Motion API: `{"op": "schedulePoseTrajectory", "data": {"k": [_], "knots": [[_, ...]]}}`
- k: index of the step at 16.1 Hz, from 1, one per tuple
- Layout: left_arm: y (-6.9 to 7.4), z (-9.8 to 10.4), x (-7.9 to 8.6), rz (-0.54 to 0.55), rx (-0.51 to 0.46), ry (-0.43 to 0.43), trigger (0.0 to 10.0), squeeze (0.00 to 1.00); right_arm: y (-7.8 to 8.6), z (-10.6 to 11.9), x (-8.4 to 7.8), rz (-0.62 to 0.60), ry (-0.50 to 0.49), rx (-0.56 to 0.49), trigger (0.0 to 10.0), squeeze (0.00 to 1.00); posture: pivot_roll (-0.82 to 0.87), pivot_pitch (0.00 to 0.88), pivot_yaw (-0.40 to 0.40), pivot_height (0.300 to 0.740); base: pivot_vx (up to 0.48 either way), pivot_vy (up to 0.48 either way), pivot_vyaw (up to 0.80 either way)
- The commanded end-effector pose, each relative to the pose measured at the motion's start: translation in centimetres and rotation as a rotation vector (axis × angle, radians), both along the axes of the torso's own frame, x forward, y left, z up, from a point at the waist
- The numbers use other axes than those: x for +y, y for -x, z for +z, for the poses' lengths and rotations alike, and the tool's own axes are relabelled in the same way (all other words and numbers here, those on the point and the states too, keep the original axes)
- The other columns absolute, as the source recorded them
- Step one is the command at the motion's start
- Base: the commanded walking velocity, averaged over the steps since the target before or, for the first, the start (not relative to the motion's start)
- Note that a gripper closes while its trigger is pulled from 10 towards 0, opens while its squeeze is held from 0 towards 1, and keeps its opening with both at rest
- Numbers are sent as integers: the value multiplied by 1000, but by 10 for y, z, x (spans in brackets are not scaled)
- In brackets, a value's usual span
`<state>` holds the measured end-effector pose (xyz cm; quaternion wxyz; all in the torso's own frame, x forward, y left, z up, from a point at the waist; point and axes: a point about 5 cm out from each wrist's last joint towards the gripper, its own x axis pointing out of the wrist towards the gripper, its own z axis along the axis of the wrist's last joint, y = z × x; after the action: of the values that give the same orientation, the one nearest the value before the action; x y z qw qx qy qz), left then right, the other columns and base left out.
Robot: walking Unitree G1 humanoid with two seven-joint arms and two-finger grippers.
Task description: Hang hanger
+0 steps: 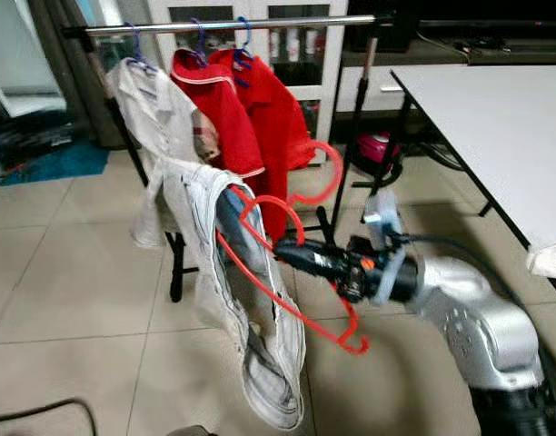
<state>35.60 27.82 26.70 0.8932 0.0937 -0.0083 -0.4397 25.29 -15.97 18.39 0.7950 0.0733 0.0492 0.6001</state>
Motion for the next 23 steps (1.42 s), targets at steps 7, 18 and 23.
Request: {"op": "schedulePoseTrajectory", "data": {"k": [7,18,23], "knots": [[-12,-2,-93,-485,74,-184,10000,1000,-7,28,18,73,90,-250,10000,0,-65,0,89,740,0,0,0],[12,5,-110,-715,263,-91,10000,0,-3,29,22,158,109,-275,10000,0,-80,0,101,740,0,0,0],[21,-14,-105,-735,291,-265,10000,0,-3,28,22,171,112,-269,10000,0,-79,0,98,740,0,0,0]]}}
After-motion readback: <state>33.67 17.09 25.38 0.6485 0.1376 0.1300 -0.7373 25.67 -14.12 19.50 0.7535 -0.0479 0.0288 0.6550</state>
